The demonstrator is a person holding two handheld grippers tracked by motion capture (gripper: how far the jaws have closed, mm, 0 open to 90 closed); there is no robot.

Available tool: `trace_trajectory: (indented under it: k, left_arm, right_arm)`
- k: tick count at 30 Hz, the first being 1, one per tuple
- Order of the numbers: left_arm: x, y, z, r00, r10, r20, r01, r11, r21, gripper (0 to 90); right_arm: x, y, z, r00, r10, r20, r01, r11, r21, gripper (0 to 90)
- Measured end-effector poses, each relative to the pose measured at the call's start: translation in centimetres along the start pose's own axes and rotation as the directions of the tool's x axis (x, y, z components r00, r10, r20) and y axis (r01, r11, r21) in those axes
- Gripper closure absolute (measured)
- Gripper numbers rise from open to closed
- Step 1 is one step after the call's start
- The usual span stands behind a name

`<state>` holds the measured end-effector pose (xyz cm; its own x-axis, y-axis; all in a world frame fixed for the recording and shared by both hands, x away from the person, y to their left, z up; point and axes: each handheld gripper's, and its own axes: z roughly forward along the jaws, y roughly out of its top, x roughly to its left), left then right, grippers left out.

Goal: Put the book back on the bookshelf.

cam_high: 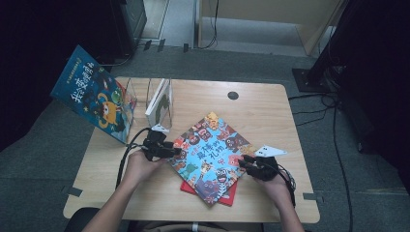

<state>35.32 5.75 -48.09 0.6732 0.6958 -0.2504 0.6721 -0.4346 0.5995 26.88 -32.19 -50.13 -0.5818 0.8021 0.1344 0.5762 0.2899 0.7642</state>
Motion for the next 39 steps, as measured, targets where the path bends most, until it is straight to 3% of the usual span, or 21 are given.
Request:
trace_trajectory:
  k: [8,12,14,18,21,25,30,34,35,39]
  left_arm:
    - [-0.4,0.0,0.1,0.9996,0.028,-0.010,-0.028,0.9996,0.002,44.4]
    - [0.0,0.0,-0.2,0.9982,0.050,-0.034,-0.049,0.9987,0.009,54.7]
    - [0.4,0.2,-0.4,0.9997,0.015,-0.020,-0.014,0.9995,0.028,61.3]
    - [1.3,0.2,-1.0,0.9984,0.004,-0.056,-0.003,0.9998,0.018,67.2]
    - [2.0,0.0,-1.3,0.9985,-0.021,-0.051,0.021,0.9996,0.017,72.1]
    - [2.7,-0.1,-1.4,0.9950,-0.051,-0.085,0.051,0.9987,-0.002,71.5]
    - [3.7,-0.2,-1.5,0.9943,-0.074,-0.077,0.074,0.9972,-0.012,77.2]
    - [4.3,-0.3,-1.1,0.9900,-0.129,-0.058,0.129,0.9916,0.007,84.2]
    - [4.4,-0.3,-0.9,0.9874,-0.141,-0.072,0.142,0.9897,0.014,83.5]
    - [4.4,-0.2,-0.6,0.9875,-0.140,-0.072,0.143,0.9891,0.037,83.7]
  right_arm:
    - [-0.2,-0.5,-0.8,0.9998,0.007,0.021,-0.007,1.000,0.009,74.5]
    - [-0.3,-0.6,-1.0,0.9994,0.016,0.031,-0.017,1.000,0.011,81.6]
    - [-0.4,-0.7,-1.1,0.9993,0.017,0.032,-0.017,1.000,0.013,84.8]
    - [-0.6,-0.8,-1.3,0.9993,0.017,0.034,-0.018,1.000,0.018,89.1]
    - [-0.8,-0.9,-1.4,0.9992,0.025,0.032,-0.025,0.999,0.022,90.0]
    - [-0.9,-1.0,-1.6,0.9988,0.034,0.034,-0.035,0.999,0.022,90.0]
    - [-0.9,-1.1,-1.8,0.9987,0.035,0.036,-0.036,0.999,0.024,90.0]
    - [-1.0,-1.3,-2.0,0.9983,0.039,0.043,-0.041,0.998,0.047,90.0]
    - [-1.1,-1.3,-1.9,0.9983,0.036,0.045,-0.038,0.998,0.048,90.0]
    - [-1.2,-1.3,-1.9,0.9984,0.045,0.036,-0.046,0.998,0.043,90.0]
